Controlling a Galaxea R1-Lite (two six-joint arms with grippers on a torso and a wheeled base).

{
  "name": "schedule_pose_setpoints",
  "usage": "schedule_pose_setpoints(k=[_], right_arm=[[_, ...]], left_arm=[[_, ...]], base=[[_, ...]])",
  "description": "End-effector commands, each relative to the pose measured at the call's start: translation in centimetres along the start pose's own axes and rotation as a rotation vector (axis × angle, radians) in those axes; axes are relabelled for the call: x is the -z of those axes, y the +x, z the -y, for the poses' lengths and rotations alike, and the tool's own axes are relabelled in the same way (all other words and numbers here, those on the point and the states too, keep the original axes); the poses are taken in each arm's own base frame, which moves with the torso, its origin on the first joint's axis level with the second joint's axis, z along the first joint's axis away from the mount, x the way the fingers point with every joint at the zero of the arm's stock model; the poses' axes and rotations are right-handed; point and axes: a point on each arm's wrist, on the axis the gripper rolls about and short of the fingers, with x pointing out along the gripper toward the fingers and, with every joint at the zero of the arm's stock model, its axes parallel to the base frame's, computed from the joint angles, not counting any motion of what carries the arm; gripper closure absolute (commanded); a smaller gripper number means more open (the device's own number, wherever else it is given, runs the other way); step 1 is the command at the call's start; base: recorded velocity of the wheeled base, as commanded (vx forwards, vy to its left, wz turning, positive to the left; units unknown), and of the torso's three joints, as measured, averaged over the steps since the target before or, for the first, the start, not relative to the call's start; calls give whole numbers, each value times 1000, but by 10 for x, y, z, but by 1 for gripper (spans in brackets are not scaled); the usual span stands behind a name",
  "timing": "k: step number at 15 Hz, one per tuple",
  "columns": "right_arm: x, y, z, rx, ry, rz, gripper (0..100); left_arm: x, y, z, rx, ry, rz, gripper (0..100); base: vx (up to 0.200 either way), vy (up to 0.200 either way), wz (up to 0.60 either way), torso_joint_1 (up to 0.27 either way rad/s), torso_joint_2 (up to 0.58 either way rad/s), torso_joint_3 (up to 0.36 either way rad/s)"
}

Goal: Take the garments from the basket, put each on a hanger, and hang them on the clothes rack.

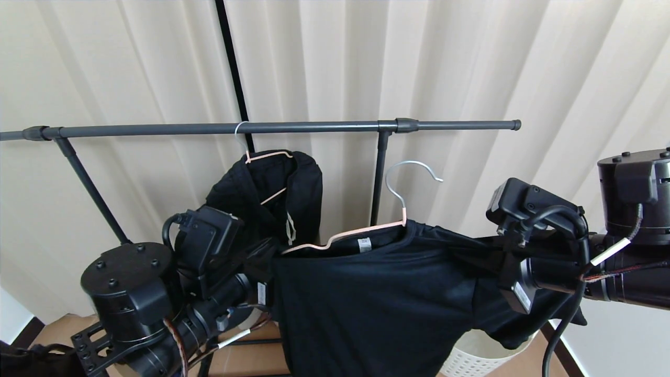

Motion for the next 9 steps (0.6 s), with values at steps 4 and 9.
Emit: schedule_pose_setpoints(k=[4, 9], right_arm=[[-2, 14, -2, 12, 9, 9, 100], [-9, 29, -11, 83, 69, 27, 100]], left_arm=[[-20, -9, 14, 64, 27, 37, 100], [-36, -3, 27, 105, 46, 64, 100]], base=[[0, 0, 0, 0, 0, 0], [0, 0, 0, 0, 0, 0]])
